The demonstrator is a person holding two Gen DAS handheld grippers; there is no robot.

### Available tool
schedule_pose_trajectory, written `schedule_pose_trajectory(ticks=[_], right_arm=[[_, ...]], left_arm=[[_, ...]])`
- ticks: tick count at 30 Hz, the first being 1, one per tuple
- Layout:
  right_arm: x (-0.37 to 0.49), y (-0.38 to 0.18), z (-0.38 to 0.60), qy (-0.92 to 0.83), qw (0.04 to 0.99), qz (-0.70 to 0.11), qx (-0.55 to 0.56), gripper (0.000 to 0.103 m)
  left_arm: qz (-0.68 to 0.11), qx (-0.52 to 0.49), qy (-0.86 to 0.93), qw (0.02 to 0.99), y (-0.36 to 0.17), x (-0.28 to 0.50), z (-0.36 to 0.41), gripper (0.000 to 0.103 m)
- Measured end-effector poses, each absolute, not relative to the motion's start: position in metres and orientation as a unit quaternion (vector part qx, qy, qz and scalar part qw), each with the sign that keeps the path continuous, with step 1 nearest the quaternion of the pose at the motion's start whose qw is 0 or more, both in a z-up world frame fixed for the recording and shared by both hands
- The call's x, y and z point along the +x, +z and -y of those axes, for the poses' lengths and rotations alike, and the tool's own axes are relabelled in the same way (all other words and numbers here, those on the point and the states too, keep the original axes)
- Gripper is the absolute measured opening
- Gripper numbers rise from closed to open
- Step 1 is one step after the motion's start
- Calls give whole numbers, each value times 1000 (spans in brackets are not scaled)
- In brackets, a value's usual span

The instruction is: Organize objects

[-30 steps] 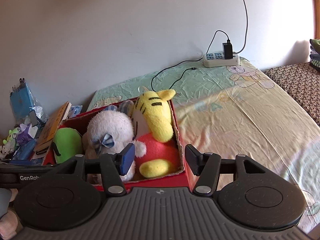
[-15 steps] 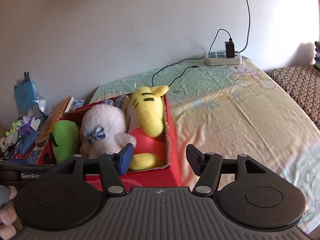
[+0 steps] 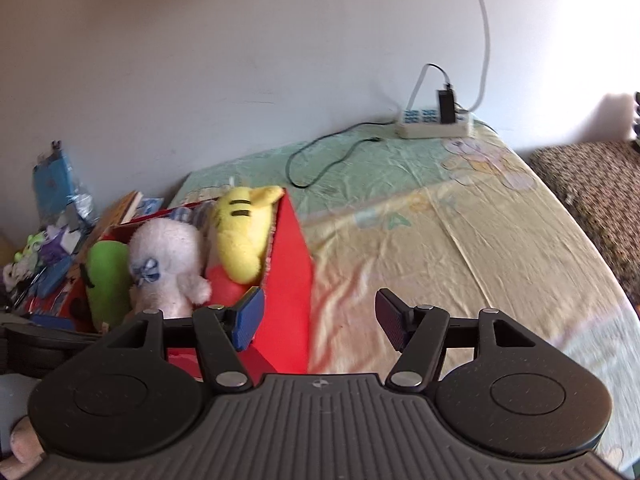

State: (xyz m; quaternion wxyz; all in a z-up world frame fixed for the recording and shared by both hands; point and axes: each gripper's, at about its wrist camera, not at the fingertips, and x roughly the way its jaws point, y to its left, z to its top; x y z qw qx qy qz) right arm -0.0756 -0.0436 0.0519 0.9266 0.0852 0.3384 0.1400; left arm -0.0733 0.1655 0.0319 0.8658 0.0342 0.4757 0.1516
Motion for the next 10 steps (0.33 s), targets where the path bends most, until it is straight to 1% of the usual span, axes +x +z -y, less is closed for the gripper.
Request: schedule_pose_trajectory(ticks=[3,6,10], right_arm=[[-69,54,35,156,924,-339,85,64],[-62,56,24,168,924,-335,81,64],[-58,60,6,179,924,-330,74,65]], left_arm=[[-472,32,156,867,35,-73,-172,99],[-459,20,150,876,39,-76,-186,93],[-452,0,166,876,43,-76,-211,93]])
